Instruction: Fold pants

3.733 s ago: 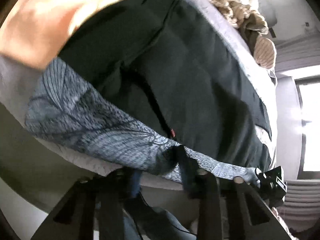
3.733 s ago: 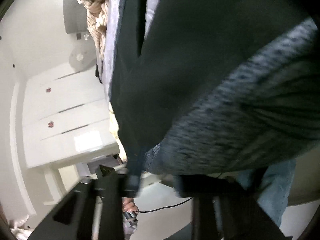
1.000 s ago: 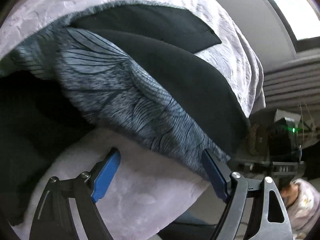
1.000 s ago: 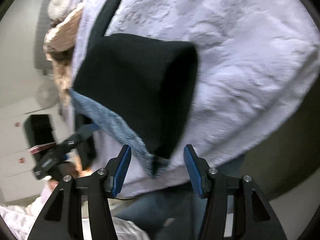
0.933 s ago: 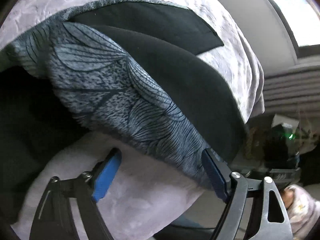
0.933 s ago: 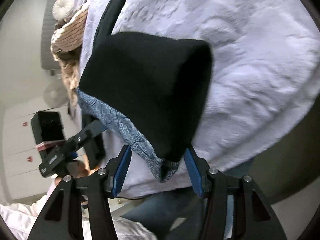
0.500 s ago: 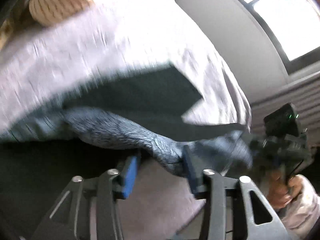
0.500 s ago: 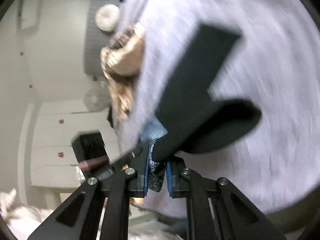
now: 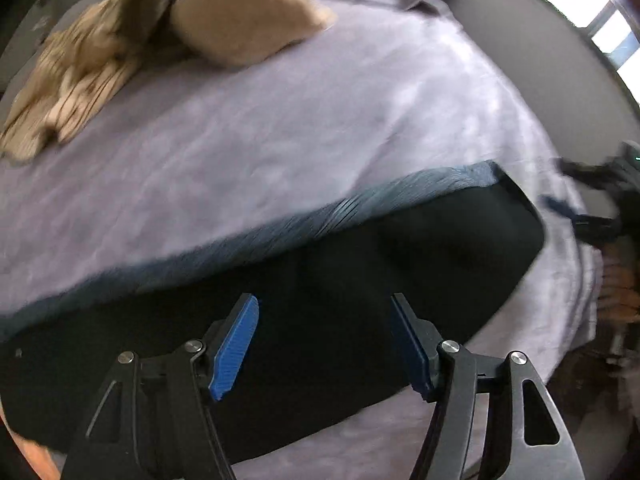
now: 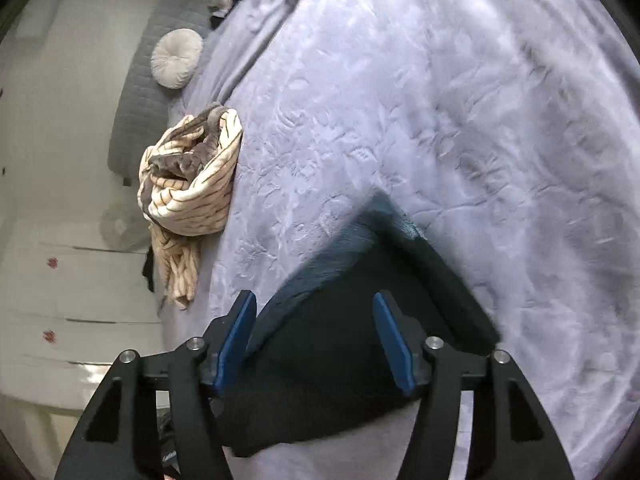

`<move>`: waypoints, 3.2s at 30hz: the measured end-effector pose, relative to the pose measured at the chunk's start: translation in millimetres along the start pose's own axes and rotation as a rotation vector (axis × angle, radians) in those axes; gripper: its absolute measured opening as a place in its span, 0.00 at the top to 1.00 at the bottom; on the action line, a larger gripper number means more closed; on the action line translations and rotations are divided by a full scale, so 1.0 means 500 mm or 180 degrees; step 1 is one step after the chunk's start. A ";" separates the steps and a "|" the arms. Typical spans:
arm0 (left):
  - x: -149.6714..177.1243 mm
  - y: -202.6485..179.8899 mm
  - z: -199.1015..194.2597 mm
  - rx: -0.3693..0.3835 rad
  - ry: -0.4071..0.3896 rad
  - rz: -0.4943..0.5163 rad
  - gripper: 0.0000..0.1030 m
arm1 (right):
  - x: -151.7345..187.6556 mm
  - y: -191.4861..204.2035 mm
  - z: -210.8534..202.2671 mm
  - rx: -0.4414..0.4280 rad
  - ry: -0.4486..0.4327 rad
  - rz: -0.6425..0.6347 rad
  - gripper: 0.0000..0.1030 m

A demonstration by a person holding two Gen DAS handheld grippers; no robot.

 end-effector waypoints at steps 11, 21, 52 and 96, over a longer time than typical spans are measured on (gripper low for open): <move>0.079 0.064 0.041 -0.0235 0.0303 -0.0118 0.34 | 0.084 -0.156 0.005 0.0427 0.0164 0.0420 0.99; 0.029 0.121 0.003 -0.0345 0.0090 -0.0217 0.34 | 0.046 -0.123 -0.024 0.0742 -0.0029 0.0033 0.63; 0.197 0.708 -0.150 -0.1619 0.0068 -0.0662 0.26 | 0.687 0.245 0.152 -0.0787 0.1977 -0.0126 0.49; 0.226 0.528 -0.012 -0.0559 0.0118 -0.0100 0.22 | 0.609 0.214 0.224 0.0758 0.1392 -0.2332 0.81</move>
Point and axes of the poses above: each gripper's, at about its wrist camera, not at the fingertips, and z roughly the way its jaws point, y to its left, x to its underside, the point moved 10 cm from there along z, roughly the way its jaws point, and after that the axes turned 13 degrees about -y, right-handed, at the moved point
